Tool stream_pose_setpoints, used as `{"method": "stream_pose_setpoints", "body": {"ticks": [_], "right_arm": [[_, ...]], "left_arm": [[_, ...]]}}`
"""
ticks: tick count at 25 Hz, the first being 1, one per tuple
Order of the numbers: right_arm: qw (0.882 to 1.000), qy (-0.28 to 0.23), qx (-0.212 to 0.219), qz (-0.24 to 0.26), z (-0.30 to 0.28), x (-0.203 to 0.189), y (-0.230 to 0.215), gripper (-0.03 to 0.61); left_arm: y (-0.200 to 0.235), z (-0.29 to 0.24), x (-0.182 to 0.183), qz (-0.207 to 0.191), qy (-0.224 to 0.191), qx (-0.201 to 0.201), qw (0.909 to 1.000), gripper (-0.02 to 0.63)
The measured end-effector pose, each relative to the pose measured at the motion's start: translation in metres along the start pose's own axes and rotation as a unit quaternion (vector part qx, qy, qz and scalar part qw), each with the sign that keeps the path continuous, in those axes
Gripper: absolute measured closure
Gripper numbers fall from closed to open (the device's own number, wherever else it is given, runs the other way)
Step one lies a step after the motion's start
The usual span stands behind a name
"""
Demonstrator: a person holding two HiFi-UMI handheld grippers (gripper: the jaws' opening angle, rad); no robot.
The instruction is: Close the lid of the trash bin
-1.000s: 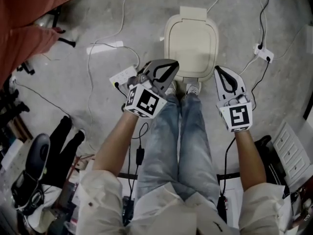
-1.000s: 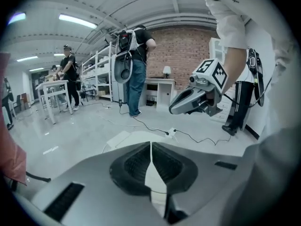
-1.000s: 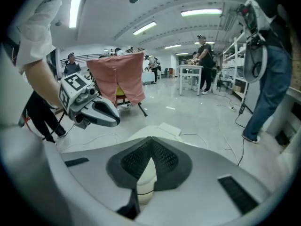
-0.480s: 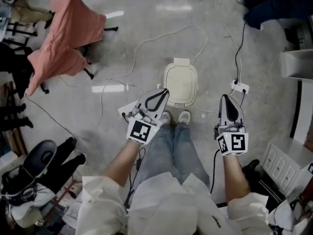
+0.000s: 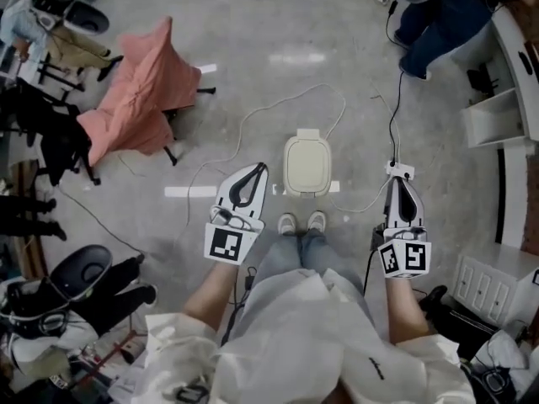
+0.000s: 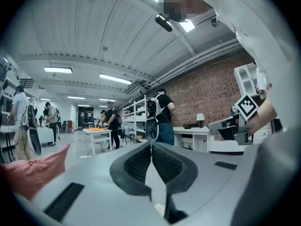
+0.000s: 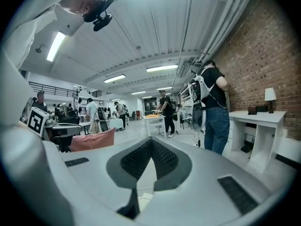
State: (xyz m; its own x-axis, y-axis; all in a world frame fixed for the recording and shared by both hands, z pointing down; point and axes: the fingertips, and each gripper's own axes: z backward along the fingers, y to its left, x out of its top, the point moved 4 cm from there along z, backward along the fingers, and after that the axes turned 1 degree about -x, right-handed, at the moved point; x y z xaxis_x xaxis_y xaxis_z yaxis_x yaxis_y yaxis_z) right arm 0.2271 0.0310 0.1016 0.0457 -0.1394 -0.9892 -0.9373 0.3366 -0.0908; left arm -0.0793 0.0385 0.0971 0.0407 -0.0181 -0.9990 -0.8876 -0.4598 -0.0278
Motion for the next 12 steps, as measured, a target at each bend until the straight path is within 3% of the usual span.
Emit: {"method": "stream_pose_setpoints", "body": {"ticks": [12], "right_arm": [[0.998, -0.058, -0.032, 0.007, 0.056, 0.052, -0.008, 0.561]], "left_arm": [[0.003, 0.052, 0.071, -0.035, -0.062, 0.045, 0.9965, 0.581]]}}
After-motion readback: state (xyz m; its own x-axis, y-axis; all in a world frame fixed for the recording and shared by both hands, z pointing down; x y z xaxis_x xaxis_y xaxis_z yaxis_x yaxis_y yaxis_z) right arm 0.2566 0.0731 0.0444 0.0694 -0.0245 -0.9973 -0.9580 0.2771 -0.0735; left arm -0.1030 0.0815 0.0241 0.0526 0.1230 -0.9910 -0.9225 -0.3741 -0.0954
